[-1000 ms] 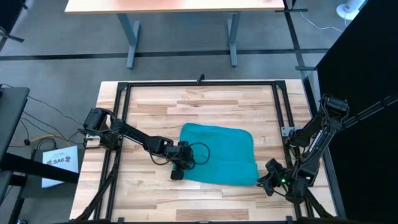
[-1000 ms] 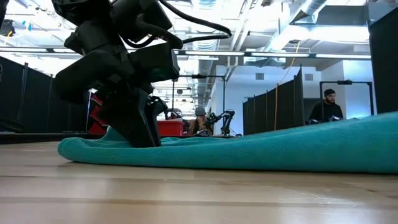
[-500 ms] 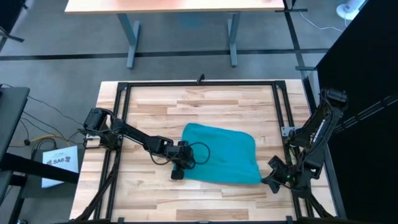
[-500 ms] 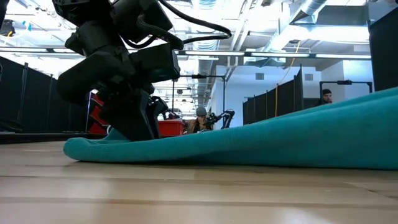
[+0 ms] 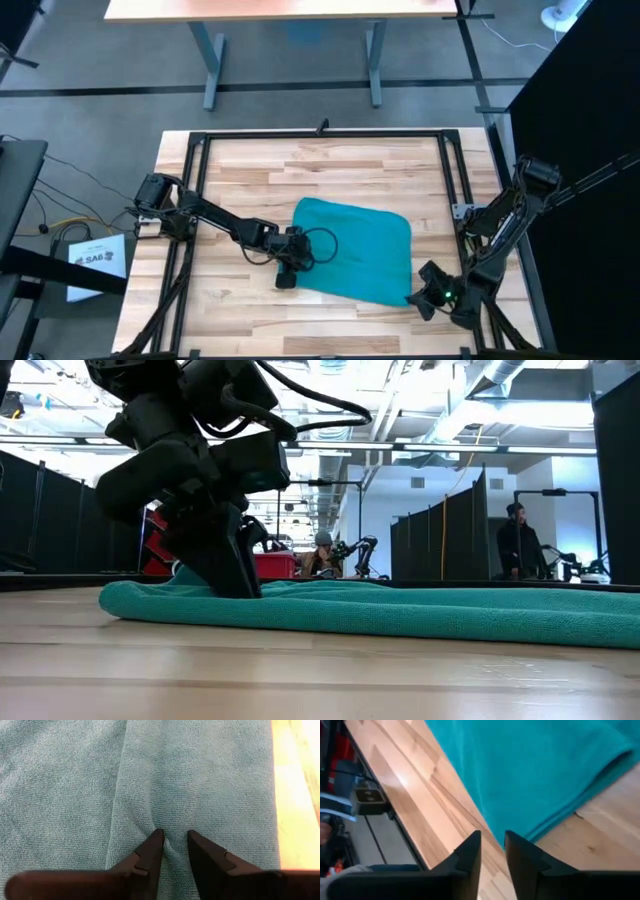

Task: Roll towel
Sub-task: Roll the blue towel

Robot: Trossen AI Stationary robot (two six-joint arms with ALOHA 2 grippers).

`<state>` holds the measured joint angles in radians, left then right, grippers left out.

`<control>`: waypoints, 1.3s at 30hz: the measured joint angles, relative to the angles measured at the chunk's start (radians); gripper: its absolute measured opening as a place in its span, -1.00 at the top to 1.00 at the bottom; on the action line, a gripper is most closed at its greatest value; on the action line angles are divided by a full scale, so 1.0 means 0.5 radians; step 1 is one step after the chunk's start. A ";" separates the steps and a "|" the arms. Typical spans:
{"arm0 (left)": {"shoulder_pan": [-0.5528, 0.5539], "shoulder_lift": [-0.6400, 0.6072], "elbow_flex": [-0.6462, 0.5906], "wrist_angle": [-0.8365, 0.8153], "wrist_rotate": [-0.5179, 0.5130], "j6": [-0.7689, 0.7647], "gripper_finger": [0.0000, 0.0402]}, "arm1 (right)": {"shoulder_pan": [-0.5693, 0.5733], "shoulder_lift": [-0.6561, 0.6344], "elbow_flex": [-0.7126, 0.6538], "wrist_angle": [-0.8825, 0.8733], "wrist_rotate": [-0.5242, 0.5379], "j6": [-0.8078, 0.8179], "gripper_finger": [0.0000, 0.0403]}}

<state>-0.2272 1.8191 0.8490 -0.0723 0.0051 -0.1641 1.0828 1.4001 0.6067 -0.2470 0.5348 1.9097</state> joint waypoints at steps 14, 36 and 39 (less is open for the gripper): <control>0.009 -0.550 -0.001 -0.502 0.085 -0.081 0.59 | -0.156 0.000 -0.001 0.056 0.122 -0.635 0.49; -0.163 -0.343 -0.101 -0.709 -0.089 -0.740 0.59 | -0.862 0.201 0.008 0.027 -0.782 -2.061 0.49; -0.257 -0.351 -0.101 -0.620 -0.158 -0.929 0.59 | -0.845 0.187 0.009 -0.086 -0.809 -2.051 0.49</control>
<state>-0.3558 1.6435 0.7983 -0.3824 -0.0738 -0.6288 0.6604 1.4937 0.6113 -0.2899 0.1304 0.8844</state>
